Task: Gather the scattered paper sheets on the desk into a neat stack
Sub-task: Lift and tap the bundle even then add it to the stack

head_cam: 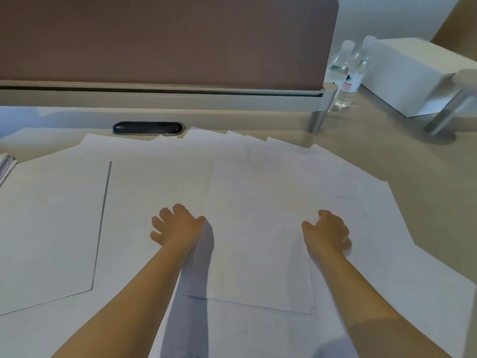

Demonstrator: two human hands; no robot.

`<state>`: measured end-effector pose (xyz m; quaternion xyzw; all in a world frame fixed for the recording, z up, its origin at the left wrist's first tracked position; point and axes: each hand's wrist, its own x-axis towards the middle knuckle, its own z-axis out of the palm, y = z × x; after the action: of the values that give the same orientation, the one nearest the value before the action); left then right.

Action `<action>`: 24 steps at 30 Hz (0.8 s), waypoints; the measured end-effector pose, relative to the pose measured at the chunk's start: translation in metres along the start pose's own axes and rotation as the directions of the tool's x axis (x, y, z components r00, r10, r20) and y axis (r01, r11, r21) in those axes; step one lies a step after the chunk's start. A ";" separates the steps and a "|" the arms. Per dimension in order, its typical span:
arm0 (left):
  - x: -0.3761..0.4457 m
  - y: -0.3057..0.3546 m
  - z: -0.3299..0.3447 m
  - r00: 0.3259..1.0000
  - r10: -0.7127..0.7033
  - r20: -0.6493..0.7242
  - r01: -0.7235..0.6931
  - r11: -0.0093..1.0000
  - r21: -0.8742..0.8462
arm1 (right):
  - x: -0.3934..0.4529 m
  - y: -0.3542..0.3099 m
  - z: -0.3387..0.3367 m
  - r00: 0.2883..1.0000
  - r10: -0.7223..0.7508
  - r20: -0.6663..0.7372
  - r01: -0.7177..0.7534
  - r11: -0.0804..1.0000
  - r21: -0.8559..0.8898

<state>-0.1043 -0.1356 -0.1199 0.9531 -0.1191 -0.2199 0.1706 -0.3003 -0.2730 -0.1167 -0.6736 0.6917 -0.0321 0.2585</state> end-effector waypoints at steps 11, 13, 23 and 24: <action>0.007 0.003 -0.005 0.983 -0.172 -0.066 0.162 0.977 -0.139 | 0.022 0.019 -0.007 0.993 0.117 0.030 -0.117 0.993 0.006; 0.012 0.003 -0.007 0.983 -0.182 -0.024 0.171 0.955 -0.242 | 0.022 0.014 -0.005 0.998 0.037 0.046 -0.040 0.997 0.059; 0.030 -0.002 -0.019 0.999 -0.048 0.013 0.049 0.892 -0.450 | 0.028 -0.009 -0.006 0.998 -0.057 0.004 0.055 0.979 0.195; 0.033 -0.001 -0.021 0.999 -0.029 0.024 0.037 0.892 -0.450 | 0.028 -0.012 -0.004 0.998 -0.058 0.024 0.053 0.986 0.161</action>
<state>-0.0657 -0.1390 -0.1151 0.8876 -0.0500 -0.2524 0.3820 -0.2899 -0.3022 -0.1174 -0.6699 0.6641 -0.0851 0.3207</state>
